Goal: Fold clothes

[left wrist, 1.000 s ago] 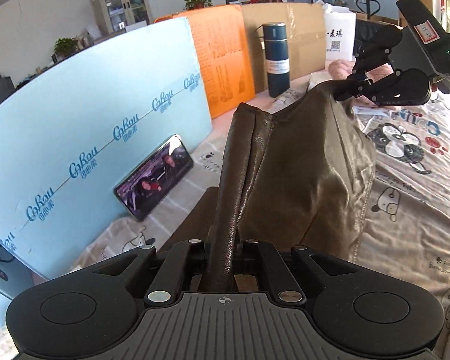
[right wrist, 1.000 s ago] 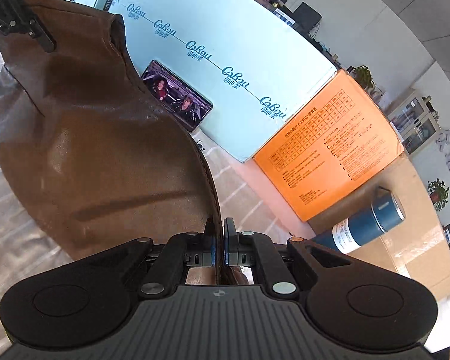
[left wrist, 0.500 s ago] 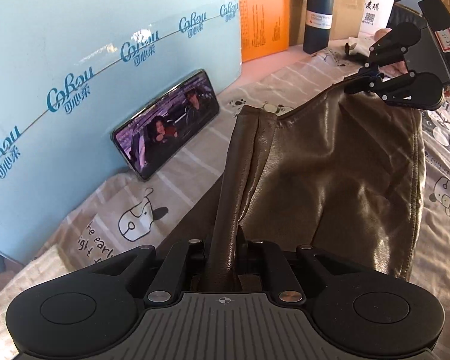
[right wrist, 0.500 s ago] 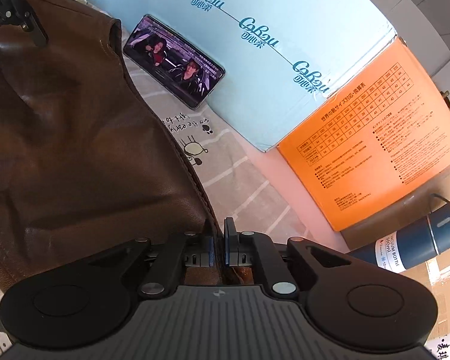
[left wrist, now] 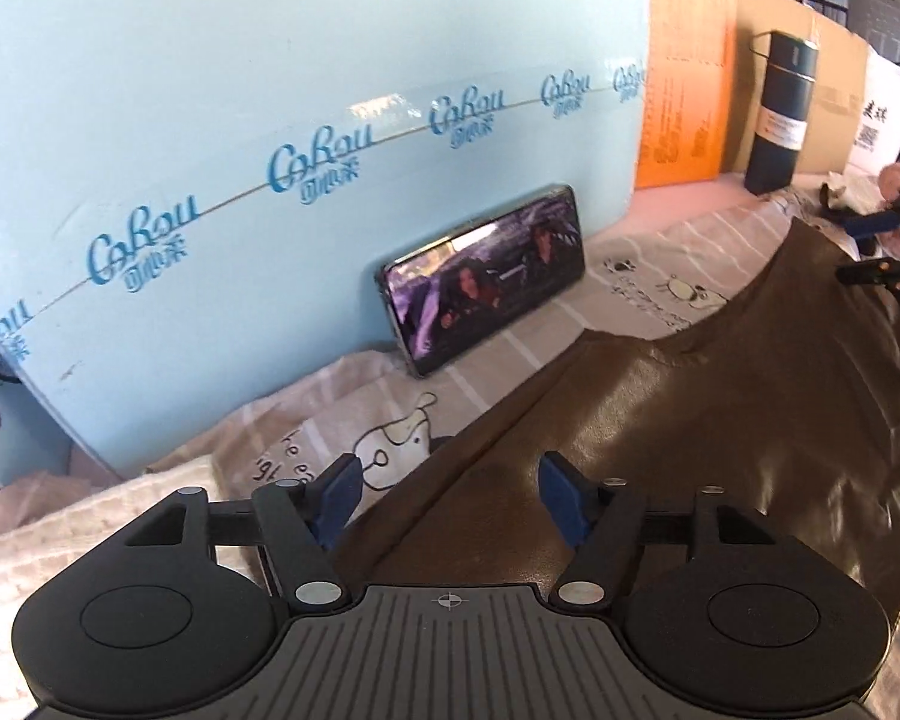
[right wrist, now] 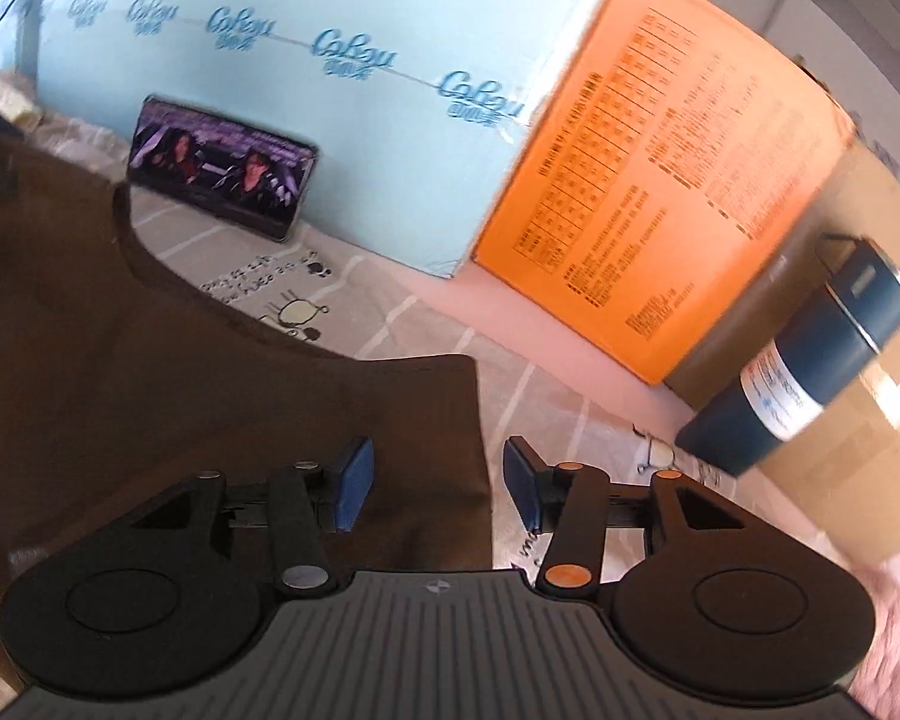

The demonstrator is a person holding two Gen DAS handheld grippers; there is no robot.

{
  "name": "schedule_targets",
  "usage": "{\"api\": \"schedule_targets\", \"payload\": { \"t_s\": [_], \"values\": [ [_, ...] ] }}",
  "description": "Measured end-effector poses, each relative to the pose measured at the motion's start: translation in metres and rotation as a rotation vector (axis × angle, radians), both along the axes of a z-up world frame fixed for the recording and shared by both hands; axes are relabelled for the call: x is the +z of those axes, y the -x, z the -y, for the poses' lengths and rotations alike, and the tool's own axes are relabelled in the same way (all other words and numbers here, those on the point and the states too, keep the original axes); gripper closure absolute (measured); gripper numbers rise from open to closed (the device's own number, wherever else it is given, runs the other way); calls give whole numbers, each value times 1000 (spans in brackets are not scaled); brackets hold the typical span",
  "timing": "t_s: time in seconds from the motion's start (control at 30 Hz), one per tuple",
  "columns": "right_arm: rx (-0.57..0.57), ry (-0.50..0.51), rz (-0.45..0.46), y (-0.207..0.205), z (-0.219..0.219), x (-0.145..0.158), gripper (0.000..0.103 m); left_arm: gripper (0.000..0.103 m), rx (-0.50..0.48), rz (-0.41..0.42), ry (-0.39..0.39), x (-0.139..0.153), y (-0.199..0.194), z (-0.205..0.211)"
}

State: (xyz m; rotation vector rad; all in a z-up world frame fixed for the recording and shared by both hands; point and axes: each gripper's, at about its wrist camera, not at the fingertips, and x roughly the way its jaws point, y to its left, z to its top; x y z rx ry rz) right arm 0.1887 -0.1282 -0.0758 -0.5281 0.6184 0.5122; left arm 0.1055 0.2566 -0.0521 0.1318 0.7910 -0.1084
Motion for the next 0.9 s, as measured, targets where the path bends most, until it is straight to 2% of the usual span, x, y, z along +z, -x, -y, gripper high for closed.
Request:
{"api": "schedule_targets", "payload": {
  "t_s": [0.17, 0.23, 0.33, 0.53, 0.6, 0.7, 0.77, 0.83, 0.9],
  "values": [
    [-209, -193, -40, 19, 44, 13, 41, 28, 127, 76, 20, 14, 22, -7],
    [-288, -273, -72, 31, 62, 15, 38, 24, 187, 89, 68, 18, 36, -10],
    [-417, -387, -140, 52, 87, 11, 33, 23, 243, 77, 134, 19, 58, -14],
    [-714, -649, -277, 95, 131, -15, 28, 21, 323, 24, 202, 7, 97, -15],
    [-736, -758, -322, 108, 138, -20, 28, 21, 343, 5, 241, 2, 104, -17],
    [-703, -897, -398, 116, 137, -25, 28, 21, 394, -35, 298, -9, 107, -21],
    [-674, -954, -459, 113, 131, -30, 28, 21, 459, -66, 335, -15, 104, -24],
    [-651, -985, -500, 107, 123, -32, 28, 22, 502, -84, 405, -24, 102, -29],
    [-658, -1008, -529, 100, 116, -37, 28, 22, 526, -77, 453, -30, 102, -31]
  ]
}}
